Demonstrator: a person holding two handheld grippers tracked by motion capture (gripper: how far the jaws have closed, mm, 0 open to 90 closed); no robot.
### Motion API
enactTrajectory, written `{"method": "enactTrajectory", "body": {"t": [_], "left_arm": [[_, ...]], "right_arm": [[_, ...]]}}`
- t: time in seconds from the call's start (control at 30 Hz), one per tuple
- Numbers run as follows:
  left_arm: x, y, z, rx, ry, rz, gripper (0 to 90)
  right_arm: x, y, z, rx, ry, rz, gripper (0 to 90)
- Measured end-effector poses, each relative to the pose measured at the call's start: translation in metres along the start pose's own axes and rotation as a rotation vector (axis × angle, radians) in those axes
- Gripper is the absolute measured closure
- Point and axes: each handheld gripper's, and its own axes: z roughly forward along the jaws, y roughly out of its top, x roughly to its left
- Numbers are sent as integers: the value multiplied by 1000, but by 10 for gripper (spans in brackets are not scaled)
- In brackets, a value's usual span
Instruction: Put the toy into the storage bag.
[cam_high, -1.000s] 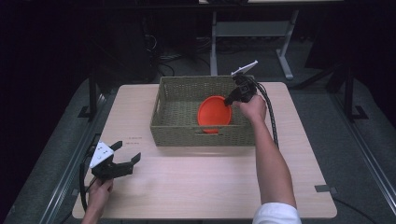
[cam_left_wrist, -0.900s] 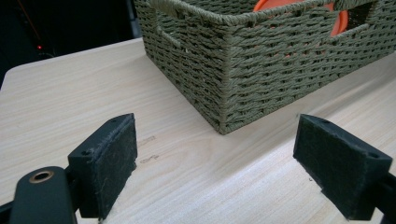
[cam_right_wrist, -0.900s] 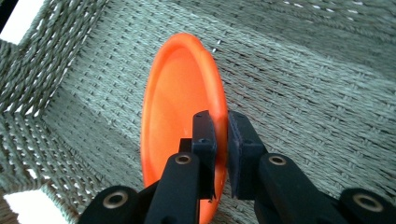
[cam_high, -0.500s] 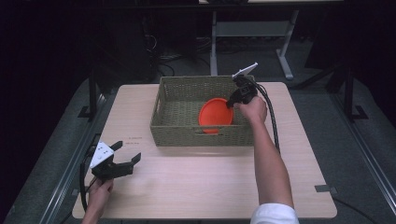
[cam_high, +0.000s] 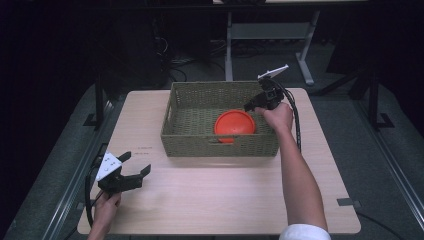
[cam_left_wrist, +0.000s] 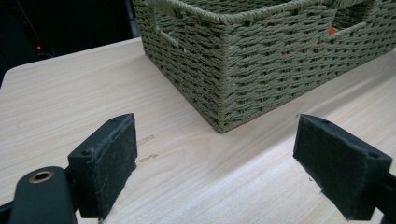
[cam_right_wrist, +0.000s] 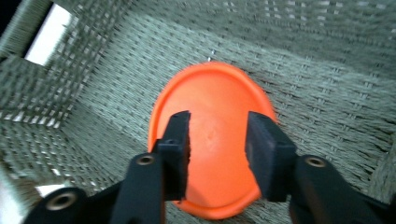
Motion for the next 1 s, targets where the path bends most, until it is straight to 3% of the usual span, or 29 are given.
{"method": "enactTrajectory", "body": {"t": [0.3,0.47,0.6,1.0], "left_arm": [[-1,0,0,1,-2,0,129],[-1,0,0,1,-2,-3,130],[-1,0,0,-3,-3,1,130],[-1,0,0,4,-3,-2,130]], "right_arm": [[6,-3,-18,-47,109,-23,400],[16,-7,-27,-58,168,-49,334],[15,-11,-30,-68,201,-50,308],[6,-26,-50,-99,239,-46,284]]}}
